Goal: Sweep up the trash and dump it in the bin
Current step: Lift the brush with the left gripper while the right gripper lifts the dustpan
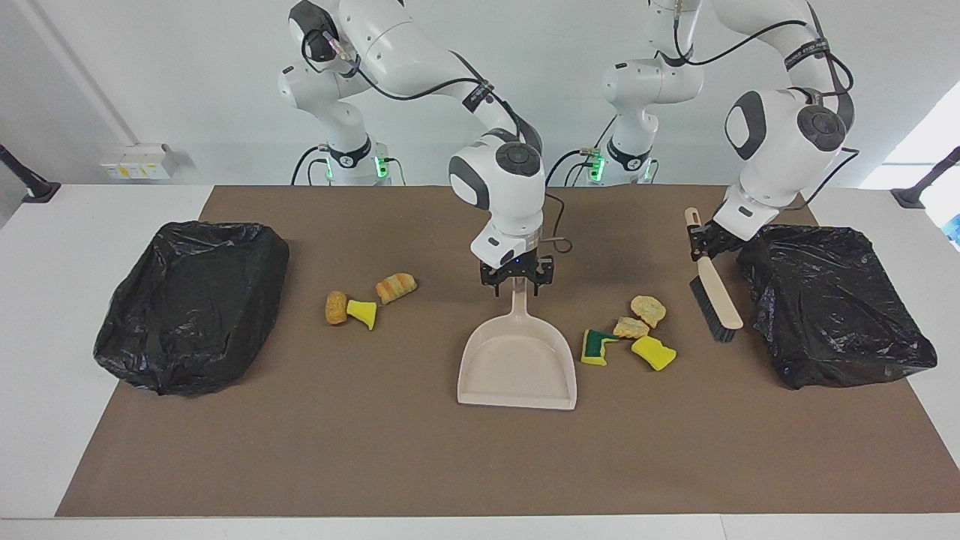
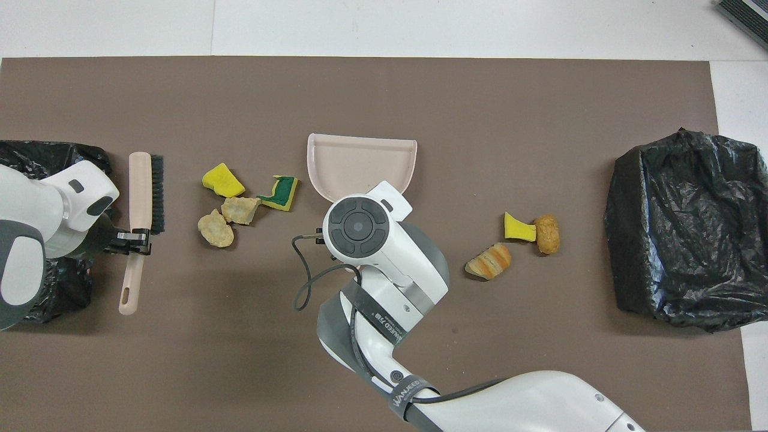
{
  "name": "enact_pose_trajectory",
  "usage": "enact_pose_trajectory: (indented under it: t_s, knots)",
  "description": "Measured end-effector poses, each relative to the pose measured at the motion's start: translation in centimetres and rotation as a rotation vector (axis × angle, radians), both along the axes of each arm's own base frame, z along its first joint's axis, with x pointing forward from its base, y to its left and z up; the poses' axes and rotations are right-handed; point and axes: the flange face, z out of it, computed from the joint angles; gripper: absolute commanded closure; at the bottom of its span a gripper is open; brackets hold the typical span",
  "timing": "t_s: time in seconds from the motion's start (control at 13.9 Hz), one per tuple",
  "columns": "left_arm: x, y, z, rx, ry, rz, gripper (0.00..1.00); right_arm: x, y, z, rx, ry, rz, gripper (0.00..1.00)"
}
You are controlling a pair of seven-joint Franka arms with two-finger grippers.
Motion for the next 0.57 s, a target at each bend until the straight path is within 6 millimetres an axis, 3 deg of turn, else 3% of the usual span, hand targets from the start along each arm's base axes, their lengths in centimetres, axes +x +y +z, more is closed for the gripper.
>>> enact_pose_trajectory:
  t_s: [0.07,0.14,0.36,0.57]
  knots:
    - [0.1,0.1,0.1,0.010,-0.009,-0.005,1.00,-0.2,0.2,0.0,-0.002,-0.001,0.006,0.90]
    - [0.4,0.3,0.1,0.037,-0.016,-0.018,1.00,-0.3,0.3,0.0,-0.007,-0.005,0.012,1.00]
    - [2.4,0.8,-1.0,0.099,-0.011,-0.051,1.00,-0.5,0.4,0.0,-0.030,-0.009,0.033,1.00]
    - [3.7,0.9,-2.5,0.101,0.009,-0.055,1.00,-0.6,-0.4,1.2,-0.062,0.004,0.151,1.00]
